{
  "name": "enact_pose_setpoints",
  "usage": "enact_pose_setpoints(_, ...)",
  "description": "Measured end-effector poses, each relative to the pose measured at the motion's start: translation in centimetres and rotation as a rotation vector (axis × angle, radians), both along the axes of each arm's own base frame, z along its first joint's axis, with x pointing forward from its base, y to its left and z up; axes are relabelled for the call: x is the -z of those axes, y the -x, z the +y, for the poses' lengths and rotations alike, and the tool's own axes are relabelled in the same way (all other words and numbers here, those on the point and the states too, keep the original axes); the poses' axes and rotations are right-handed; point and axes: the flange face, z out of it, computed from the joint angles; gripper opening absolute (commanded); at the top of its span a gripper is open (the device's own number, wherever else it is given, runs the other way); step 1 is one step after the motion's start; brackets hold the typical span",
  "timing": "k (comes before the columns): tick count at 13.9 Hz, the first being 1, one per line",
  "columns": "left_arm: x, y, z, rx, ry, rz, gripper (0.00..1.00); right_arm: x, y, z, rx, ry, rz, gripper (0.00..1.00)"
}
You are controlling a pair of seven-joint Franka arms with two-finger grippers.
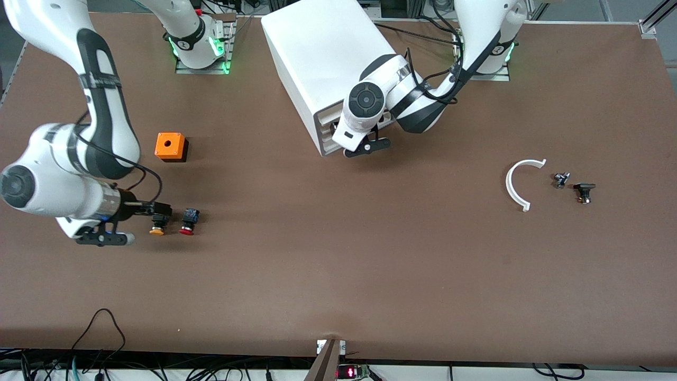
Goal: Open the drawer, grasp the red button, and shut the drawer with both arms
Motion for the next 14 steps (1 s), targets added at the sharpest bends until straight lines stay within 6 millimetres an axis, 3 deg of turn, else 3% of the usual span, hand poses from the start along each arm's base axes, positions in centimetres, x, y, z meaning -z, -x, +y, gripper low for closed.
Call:
enact_pose_setpoints(6,0.0,-0.1,0.0,0.000,-0.003,0.000,1.00,-10.1,3.3,-0.3,0.006,0.030,0.007,1.00)
enact_pose_setpoints(8,-0.9,-1.1,0.7,0.000,-0.003,0.002,1.00,-13.9,5.0,0.3,0.029,0.074,0.002,1.00)
enact_pose_setpoints(11,-4.9,-4.9,3.7,0.051,-0.004,0.010,1.00,-19.5,7.5,1.9,0.035,0.101,-0.046,1.00)
enact_pose_setpoints(14,-9.8,-9.5,9.1,0.111,0.008,-0.042,1.00,-24.0,9.9,2.0,0.020,0.108,-0.092,1.00)
